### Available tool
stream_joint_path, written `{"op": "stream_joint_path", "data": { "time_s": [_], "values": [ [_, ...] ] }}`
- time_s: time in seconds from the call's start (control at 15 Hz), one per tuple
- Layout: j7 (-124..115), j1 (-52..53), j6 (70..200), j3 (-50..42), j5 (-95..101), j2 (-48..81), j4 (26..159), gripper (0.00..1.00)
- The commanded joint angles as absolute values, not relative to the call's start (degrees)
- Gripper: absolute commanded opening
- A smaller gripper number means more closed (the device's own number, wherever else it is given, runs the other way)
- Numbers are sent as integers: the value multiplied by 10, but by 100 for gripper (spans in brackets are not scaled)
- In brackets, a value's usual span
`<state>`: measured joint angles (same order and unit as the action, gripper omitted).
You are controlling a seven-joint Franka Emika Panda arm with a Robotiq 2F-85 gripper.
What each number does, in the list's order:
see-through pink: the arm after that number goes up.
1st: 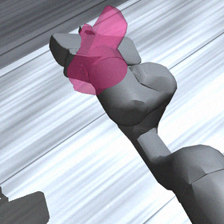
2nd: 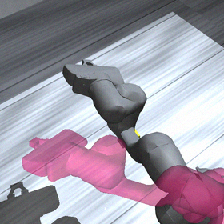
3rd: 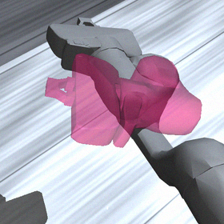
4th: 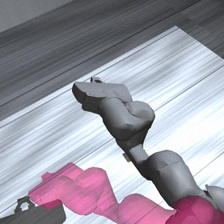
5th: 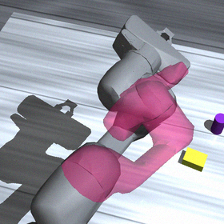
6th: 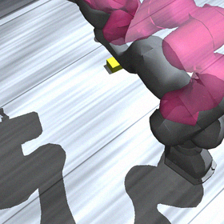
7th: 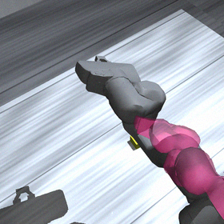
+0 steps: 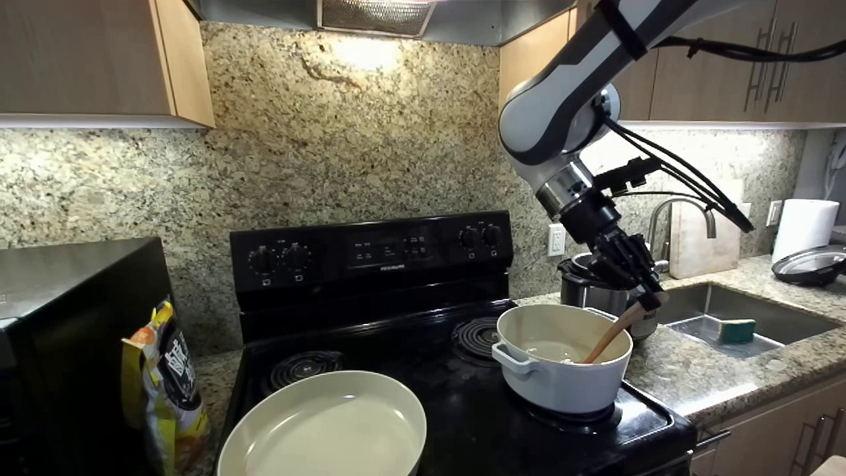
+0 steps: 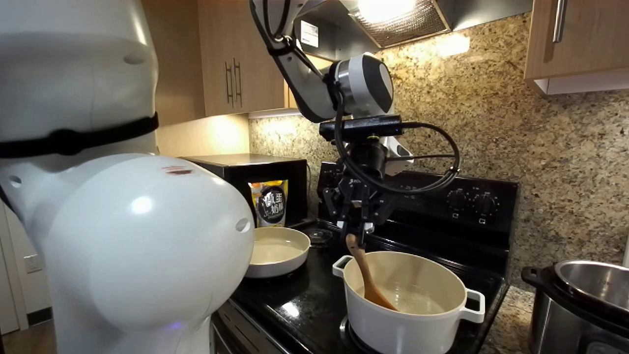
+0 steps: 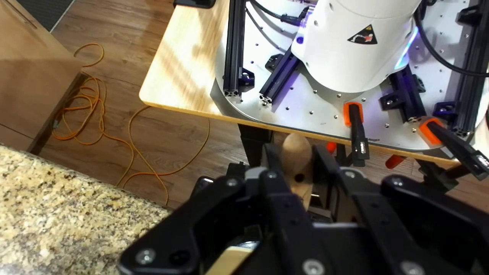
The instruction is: Use the cooking stick to stir the pot
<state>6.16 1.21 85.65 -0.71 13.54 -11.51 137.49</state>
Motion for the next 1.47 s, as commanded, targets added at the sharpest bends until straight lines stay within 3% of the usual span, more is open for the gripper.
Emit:
{"op": "stream_joint_path", "data": {
  "time_s": [0.0,0.73,1.4],
  "values": [
    [74,18,865,-3,111,-112,1377,6],
    [-27,3,988,-7,119,-55,1382,6],
    [-20,-9,917,-18,127,-63,1406,6]
  ]
}}
